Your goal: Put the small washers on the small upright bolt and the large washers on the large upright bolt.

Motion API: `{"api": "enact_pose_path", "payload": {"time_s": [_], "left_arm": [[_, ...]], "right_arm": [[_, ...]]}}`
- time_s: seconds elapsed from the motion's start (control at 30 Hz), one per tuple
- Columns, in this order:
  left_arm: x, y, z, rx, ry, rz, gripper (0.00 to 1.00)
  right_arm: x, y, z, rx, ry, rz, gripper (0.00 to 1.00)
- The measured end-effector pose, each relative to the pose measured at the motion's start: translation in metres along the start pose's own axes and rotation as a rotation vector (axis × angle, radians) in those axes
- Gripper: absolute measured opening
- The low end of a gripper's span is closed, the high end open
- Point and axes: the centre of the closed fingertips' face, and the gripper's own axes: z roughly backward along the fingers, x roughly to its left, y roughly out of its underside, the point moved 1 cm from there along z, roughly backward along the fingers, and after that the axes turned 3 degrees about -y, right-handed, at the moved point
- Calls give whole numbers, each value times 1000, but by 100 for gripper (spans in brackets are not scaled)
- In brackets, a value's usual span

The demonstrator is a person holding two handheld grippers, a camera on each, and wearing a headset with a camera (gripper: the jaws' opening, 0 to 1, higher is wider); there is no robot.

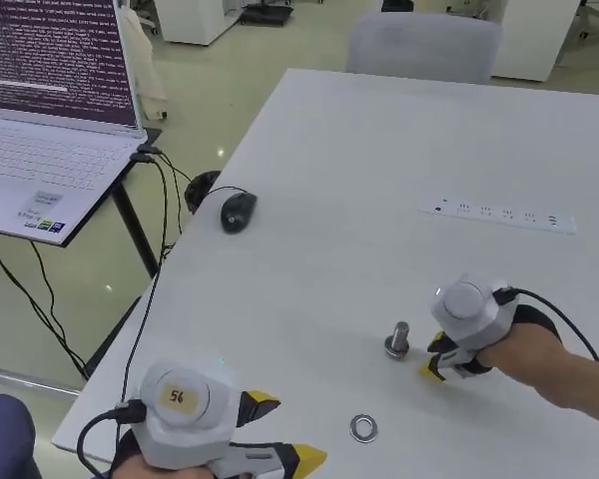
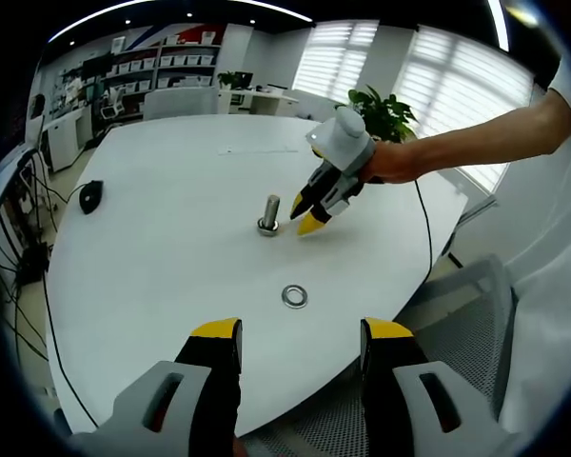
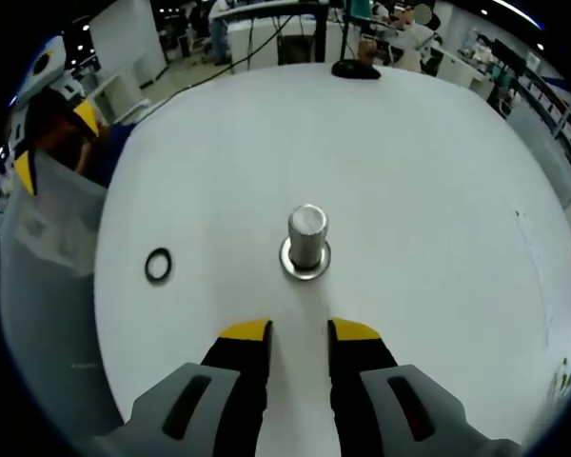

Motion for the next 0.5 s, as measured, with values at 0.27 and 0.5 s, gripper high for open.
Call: {"api": "enact_pose_path", "payload": {"time_s": [0.27, 0.5], "left_arm": [[-8, -3, -5, 6, 17, -22, 49], [-11, -6, -4, -1, 17, -25, 49]], "right_arm": [[45, -7, -7, -40, -81, 103, 24], [74, -12, -21, -48, -138, 140, 26]]}}
